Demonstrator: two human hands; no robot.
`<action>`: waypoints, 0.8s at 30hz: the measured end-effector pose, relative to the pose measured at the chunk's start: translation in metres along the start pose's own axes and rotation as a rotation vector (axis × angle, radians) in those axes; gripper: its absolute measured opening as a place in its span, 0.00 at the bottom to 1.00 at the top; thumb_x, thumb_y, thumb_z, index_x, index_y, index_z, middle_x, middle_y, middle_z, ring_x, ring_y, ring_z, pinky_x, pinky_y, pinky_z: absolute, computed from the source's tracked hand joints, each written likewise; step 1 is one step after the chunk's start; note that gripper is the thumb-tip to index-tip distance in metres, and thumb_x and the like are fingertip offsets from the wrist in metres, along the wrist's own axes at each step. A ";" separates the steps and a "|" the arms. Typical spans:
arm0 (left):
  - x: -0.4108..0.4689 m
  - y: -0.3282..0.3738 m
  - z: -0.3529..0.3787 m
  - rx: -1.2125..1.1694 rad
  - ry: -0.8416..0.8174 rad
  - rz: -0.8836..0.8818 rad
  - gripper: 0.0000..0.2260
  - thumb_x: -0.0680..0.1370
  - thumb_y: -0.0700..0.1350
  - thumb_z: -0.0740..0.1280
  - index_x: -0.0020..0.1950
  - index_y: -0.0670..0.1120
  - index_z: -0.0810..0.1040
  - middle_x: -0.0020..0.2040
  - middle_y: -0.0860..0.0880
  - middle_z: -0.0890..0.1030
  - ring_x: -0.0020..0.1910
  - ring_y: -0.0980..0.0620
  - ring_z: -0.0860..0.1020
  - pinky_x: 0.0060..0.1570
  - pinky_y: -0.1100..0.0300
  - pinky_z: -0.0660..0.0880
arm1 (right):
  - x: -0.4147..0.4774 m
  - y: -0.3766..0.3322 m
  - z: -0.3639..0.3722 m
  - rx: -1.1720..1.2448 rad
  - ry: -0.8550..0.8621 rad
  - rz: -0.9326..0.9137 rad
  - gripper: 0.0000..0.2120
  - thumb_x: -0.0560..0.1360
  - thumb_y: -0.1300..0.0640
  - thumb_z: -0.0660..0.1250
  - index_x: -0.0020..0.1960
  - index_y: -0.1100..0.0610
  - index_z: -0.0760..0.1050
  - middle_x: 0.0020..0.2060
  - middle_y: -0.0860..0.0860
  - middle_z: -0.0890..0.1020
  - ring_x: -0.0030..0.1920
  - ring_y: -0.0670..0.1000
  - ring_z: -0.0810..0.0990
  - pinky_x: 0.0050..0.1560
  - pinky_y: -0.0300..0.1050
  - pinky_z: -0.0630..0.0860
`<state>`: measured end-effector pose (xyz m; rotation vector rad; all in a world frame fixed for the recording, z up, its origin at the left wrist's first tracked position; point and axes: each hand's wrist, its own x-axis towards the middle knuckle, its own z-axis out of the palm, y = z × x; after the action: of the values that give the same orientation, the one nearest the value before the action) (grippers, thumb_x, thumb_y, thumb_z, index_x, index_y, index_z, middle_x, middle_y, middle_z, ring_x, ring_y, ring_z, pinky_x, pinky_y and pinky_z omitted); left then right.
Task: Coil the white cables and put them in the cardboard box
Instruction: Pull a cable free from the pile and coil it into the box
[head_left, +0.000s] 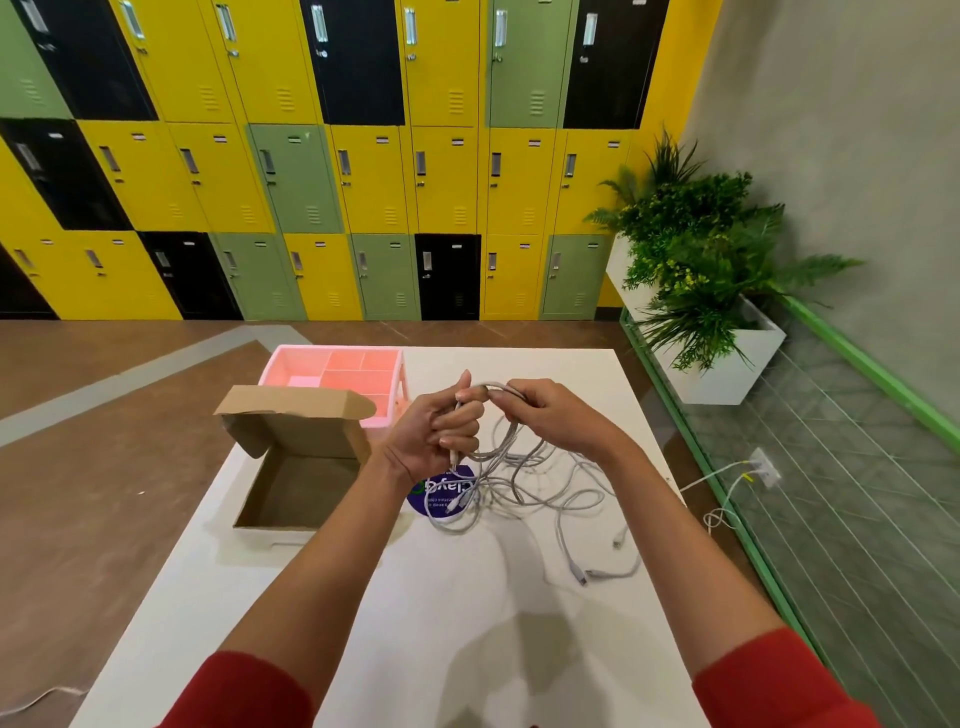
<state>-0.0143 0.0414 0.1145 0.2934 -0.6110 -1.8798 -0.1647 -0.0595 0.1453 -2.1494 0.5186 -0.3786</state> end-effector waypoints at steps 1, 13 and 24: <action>0.000 0.001 0.001 0.011 0.004 0.007 0.15 0.84 0.48 0.53 0.43 0.41 0.72 0.25 0.50 0.63 0.20 0.56 0.59 0.24 0.66 0.63 | 0.001 0.000 0.000 -0.012 0.005 -0.005 0.16 0.80 0.49 0.62 0.35 0.53 0.69 0.29 0.46 0.69 0.30 0.45 0.65 0.34 0.41 0.63; -0.018 0.029 0.017 -0.046 -0.105 0.174 0.16 0.84 0.46 0.50 0.43 0.39 0.70 0.23 0.52 0.56 0.20 0.57 0.53 0.25 0.63 0.63 | -0.010 0.062 0.018 -0.224 -0.256 0.319 0.14 0.83 0.54 0.55 0.45 0.58 0.75 0.42 0.51 0.80 0.42 0.47 0.75 0.41 0.31 0.69; -0.023 0.020 0.008 0.000 -0.067 0.187 0.15 0.84 0.44 0.50 0.45 0.39 0.71 0.24 0.52 0.56 0.21 0.58 0.54 0.27 0.62 0.64 | 0.018 0.058 -0.001 -0.231 0.633 0.100 0.15 0.82 0.56 0.57 0.42 0.64 0.74 0.37 0.58 0.80 0.38 0.57 0.78 0.38 0.51 0.72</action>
<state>0.0068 0.0594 0.1297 0.1671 -0.6608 -1.7150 -0.1630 -0.1002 0.1007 -2.1874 1.0619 -0.9955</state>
